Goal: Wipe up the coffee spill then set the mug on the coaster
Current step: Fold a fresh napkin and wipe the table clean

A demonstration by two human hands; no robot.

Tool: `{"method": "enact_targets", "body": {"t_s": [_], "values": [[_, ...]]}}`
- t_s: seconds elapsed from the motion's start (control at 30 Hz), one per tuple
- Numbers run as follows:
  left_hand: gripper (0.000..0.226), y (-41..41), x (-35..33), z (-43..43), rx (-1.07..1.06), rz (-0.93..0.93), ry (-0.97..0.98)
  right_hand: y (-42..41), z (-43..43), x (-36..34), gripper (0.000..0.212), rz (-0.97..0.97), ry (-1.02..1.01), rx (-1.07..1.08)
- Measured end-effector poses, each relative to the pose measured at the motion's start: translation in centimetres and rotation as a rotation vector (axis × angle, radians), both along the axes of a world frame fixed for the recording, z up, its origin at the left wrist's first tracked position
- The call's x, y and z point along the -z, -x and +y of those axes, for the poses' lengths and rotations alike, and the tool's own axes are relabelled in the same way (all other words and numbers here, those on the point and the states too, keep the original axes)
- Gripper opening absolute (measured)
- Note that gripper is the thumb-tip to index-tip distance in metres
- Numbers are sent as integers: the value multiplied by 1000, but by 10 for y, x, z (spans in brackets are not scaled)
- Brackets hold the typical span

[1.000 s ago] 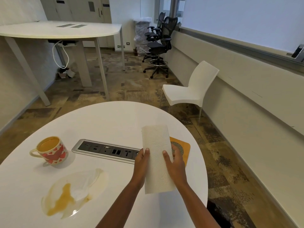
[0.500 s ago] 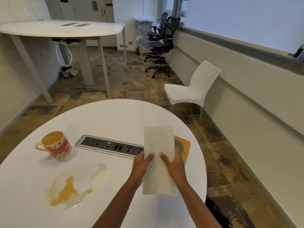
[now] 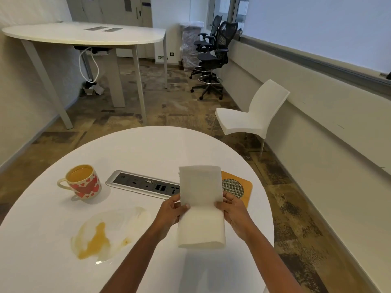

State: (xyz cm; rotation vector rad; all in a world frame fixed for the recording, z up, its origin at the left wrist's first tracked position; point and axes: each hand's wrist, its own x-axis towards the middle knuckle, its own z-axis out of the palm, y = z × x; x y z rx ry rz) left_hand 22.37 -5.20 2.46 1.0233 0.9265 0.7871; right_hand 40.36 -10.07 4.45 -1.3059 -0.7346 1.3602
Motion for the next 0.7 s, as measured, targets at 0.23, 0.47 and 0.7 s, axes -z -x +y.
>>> {"method": "enact_targets", "body": {"t_s": [0.23,0.47,0.7], "values": [[42,43,-5,7,-89,70,24,44,10,0,27,13,58,-7],[29,91,-12,15,-7,144,93,98,20,5,53,-273,91,74],[18,130,6,27,7,189,47,153,24,4,28,-200,61,133]]}}
